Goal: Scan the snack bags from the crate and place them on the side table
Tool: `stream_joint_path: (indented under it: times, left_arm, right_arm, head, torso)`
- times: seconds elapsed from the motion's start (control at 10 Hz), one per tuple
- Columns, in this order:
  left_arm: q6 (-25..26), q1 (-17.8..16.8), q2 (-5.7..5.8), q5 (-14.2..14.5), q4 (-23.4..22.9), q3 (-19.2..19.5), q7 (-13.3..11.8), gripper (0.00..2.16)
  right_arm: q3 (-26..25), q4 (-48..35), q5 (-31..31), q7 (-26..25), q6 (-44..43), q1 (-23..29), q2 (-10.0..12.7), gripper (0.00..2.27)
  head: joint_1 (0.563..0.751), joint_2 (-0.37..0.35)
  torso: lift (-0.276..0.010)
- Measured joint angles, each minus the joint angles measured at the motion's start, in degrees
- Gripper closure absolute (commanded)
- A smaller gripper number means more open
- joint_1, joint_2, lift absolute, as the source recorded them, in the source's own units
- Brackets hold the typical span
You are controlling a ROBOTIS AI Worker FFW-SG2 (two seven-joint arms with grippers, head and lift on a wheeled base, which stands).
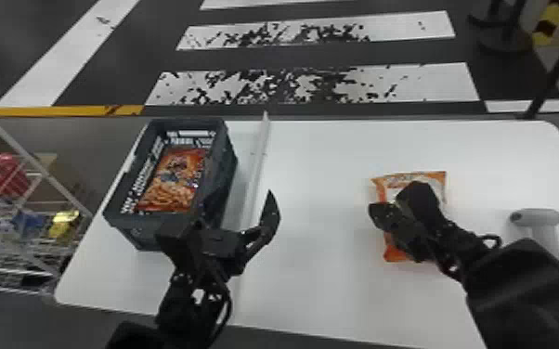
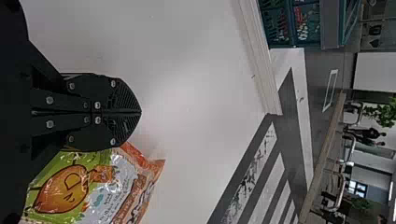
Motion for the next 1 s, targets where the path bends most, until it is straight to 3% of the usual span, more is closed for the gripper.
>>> stream_joint_path:
  times: [0.8,0.9,1.0]
  left_arm:
    - [-0.48,0.07,0.10,0.09,-0.01,-0.11,-0.09,0.08]
    - [-0.52,0.08,0.07,0.09,-0.01,-0.10,-0.09,0.08]
    - [-0.53,0.09,0.03,0.09,-0.01,-0.10,-0.09,0.08]
  right_arm:
    - [-4.39,0.96,-0.41,0.15,-0.06,-0.31,-2.24,2.25]
    - [-5.04,-1.15,-1.30,0.42,-0.20,0.86,-2.34,2.16]
    - [-5.66,-4.46,-2.78,0.51,-0.04,2.55,-2.36,1.77]
  head:
    - [0.695,0.068]
    - [0.695,0.067]
    - [0.695,0.071]
  torso:
    - [-0.050]
    - [-0.050]
    - [-0.050]
